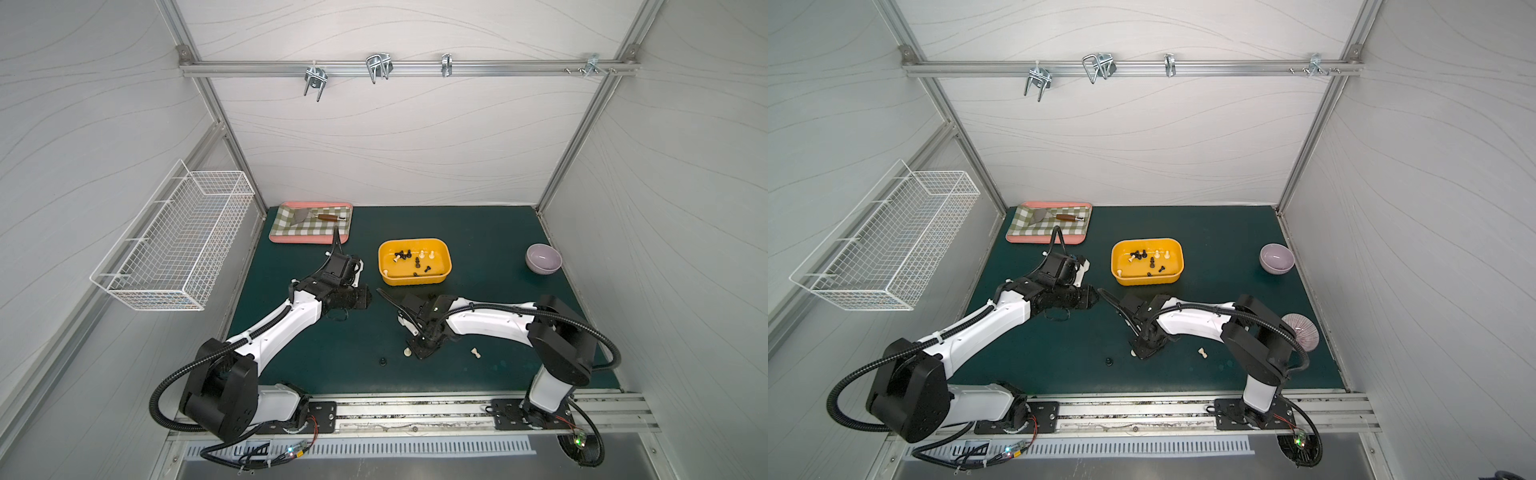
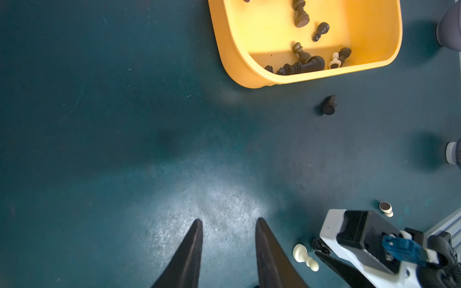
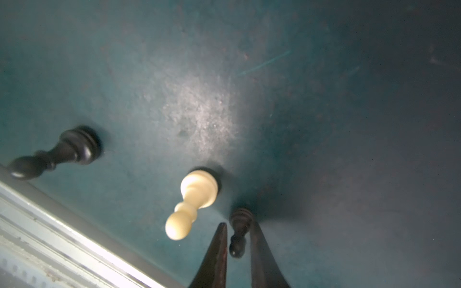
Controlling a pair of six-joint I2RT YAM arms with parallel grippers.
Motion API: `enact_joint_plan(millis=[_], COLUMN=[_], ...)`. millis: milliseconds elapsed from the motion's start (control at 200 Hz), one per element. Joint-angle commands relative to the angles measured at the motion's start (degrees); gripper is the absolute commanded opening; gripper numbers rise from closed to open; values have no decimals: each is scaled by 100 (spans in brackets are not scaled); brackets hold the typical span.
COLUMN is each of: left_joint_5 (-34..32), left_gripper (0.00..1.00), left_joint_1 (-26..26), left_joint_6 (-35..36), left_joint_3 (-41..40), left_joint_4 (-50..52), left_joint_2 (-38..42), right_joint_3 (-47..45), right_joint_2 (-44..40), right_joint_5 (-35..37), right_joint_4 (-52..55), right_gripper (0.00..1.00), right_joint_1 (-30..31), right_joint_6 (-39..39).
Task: Put the chess pieces into the storage box
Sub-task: Pick up the chess piece at the center of the board.
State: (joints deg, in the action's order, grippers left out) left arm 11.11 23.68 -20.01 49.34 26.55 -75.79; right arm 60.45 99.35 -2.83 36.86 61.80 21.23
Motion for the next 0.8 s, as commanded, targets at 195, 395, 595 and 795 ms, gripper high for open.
enact_joint_plan(millis=[195, 395, 595, 795], left_joint_5=[31, 116, 207, 244], left_gripper=[37, 37, 37, 37], left_joint_1=[-16, -16, -19, -13], left_joint_6=[27, 101, 207, 199], left_joint_3=[135, 211, 339, 374], left_joint_4=[-70, -40, 53, 59], left_joint_2=[-15, -109, -219, -238], right_joint_3=[56, -23, -72, -139], right_joint_2=[-7, -156, -347, -848], right_joint_5=[169, 170, 140, -71], right_joint_4=[46, -80, -110, -144], right_gripper=[10, 6, 4, 4], right_joint_1=[46, 49, 28, -367], right_joint_6=[76, 166, 224, 117])
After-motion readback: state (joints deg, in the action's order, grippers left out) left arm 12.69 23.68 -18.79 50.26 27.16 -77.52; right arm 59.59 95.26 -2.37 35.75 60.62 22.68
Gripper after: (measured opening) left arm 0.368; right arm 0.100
